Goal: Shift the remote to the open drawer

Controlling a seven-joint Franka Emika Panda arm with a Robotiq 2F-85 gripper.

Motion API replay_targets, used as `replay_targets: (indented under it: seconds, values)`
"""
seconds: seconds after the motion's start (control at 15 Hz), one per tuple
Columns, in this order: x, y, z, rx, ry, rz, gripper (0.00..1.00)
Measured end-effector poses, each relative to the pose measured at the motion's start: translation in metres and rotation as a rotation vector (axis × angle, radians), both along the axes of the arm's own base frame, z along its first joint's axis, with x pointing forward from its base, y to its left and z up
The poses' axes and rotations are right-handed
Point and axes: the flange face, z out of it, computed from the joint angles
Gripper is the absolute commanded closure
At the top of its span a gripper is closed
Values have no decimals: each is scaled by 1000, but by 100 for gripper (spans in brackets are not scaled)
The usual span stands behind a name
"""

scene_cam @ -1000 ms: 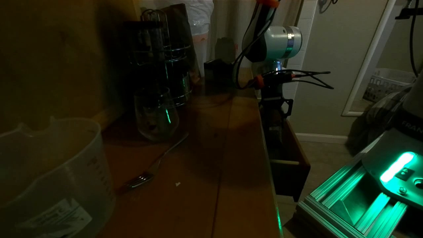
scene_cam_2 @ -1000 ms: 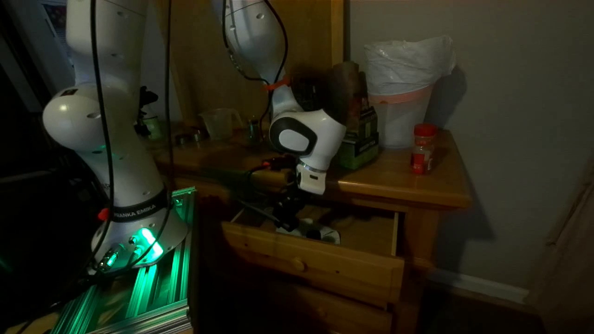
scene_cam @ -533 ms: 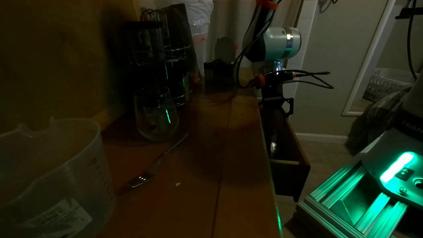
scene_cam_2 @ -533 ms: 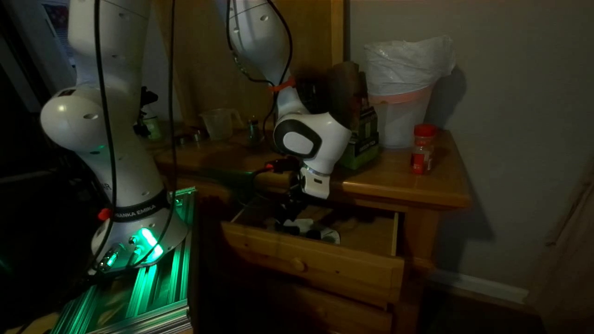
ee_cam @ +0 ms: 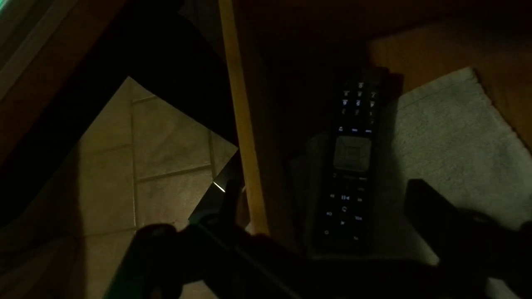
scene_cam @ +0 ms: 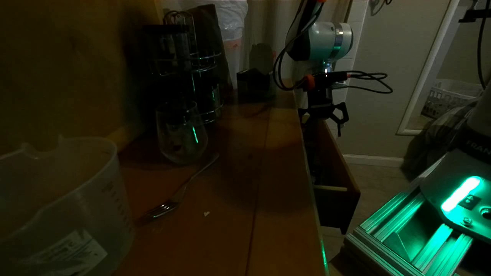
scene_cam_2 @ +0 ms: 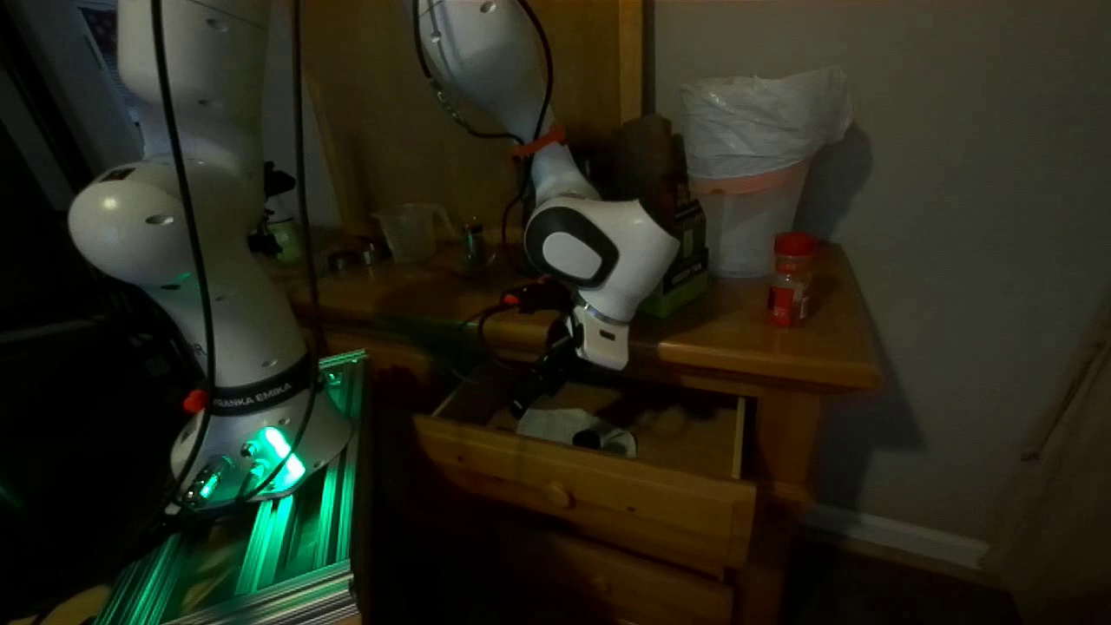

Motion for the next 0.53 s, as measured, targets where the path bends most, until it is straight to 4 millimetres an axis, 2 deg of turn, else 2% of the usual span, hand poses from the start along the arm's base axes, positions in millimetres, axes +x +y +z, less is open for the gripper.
replay_targets:
  seconds: [0.27, 0.53]
  values:
    - [11, -22, 65, 26, -96, -8, 0]
    - [6, -37, 138, 22, -229, 88, 0]
